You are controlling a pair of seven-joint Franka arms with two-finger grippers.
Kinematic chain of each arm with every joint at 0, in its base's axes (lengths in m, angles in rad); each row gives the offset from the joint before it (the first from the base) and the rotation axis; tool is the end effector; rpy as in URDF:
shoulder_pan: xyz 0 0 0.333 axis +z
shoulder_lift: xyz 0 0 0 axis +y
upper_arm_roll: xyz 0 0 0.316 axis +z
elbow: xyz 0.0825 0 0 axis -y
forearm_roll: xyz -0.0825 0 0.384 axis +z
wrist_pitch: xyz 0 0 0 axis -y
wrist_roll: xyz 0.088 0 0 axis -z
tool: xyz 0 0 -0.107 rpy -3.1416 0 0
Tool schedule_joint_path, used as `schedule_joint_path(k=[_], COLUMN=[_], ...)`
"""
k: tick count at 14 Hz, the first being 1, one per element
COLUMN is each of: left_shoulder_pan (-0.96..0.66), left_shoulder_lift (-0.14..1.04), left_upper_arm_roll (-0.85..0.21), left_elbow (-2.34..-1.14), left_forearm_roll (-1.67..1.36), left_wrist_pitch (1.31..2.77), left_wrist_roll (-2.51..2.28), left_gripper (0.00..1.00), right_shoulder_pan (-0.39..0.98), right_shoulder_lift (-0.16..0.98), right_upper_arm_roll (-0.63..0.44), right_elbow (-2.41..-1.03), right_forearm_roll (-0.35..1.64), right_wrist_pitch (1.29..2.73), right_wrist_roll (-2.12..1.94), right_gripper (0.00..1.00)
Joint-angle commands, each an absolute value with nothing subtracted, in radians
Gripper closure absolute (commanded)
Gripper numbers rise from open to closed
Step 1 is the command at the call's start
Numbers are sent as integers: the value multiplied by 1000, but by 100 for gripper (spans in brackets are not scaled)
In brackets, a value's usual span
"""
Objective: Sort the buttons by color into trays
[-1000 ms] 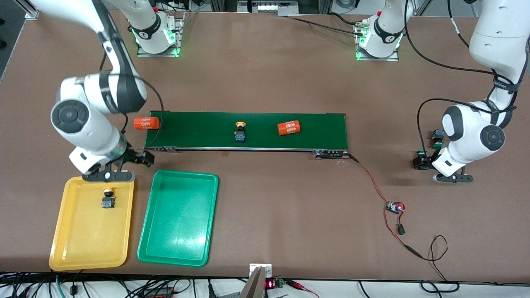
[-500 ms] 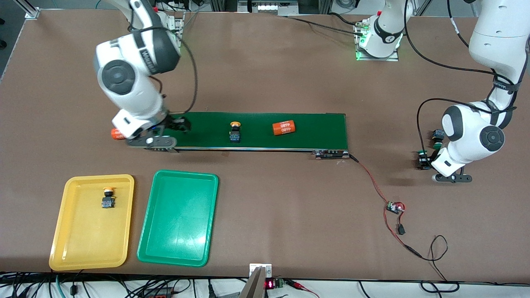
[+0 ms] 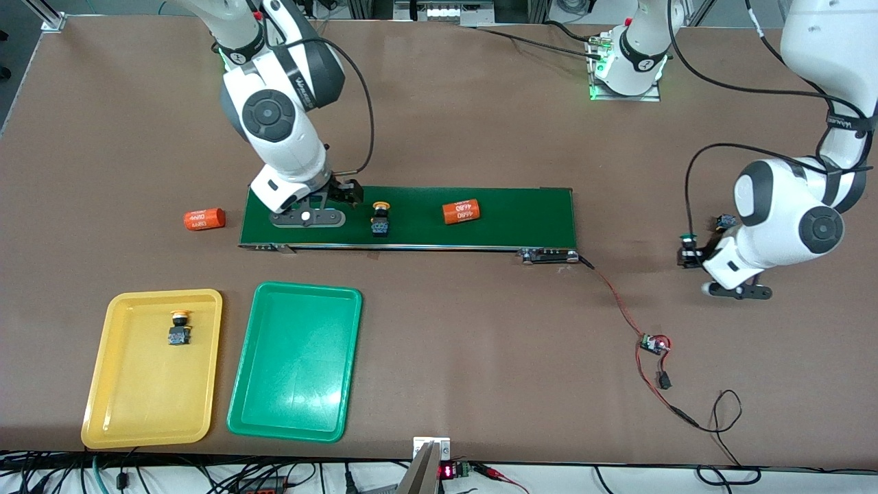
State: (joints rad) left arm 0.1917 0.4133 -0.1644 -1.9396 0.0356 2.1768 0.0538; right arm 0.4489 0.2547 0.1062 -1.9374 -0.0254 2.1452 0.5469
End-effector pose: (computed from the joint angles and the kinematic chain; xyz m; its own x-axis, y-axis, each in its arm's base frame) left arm 0.6010 0.0211 0.2595 0.9850 -0.0448 -0.1664 -0.0371 -0.9981 0.0494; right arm 0.5140 0.3145 0.3514 0.9989 0.0193 -0.0418 0.0201 -0.9996 0.0184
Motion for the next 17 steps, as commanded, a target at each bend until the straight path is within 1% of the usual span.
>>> schedule_joint_path(k=[1,6,8,10,11,12,14,16,17], left_shoulder_pan=[179,134,91,71,68,67,72,78,84], left_shoulder_lift=[390,422,451,478,489,492,459,401,375], left_upper_arm_roll=[-285,-521,-545,-551,-551,-551,-552,-554,-552], left_elbow=[-1951,-1959,-1959,-1959,-1959,-1959,-1951,-1947,-1931], left_forearm_roll=[31,31,32,34,34,34,34,32,31], left_wrist_pitch=[2125,2129,2157,2187,2201,2204,2194,2172,2133], left_wrist_roll=[-47,-280,-400,-402,-403,-400,-403,-405,-406], left_gripper=[75,73,73,68,51,1,0,0,0], right_shoulder_pan=[471,494,495,495,495,495,494,495,495], right_shoulder_lift=[278,350,373,397,411,420,437,455,465], right_upper_arm_roll=[109,109,109,109,107,106,103,100,100], right_elbow=[-1956,-1956,-1956,-1956,-1956,-1956,-1956,-1956,-1956], right_forearm_roll=[-11,-12,-12,-14,-15,-15,-15,-18,-20], right_wrist_pitch=[2200,2284,2310,2330,2339,2348,2371,2402,2407], right_wrist_roll=[596,638,638,637,637,637,635,630,627], right_gripper=[0,0,0,0,0,0,0,15,30])
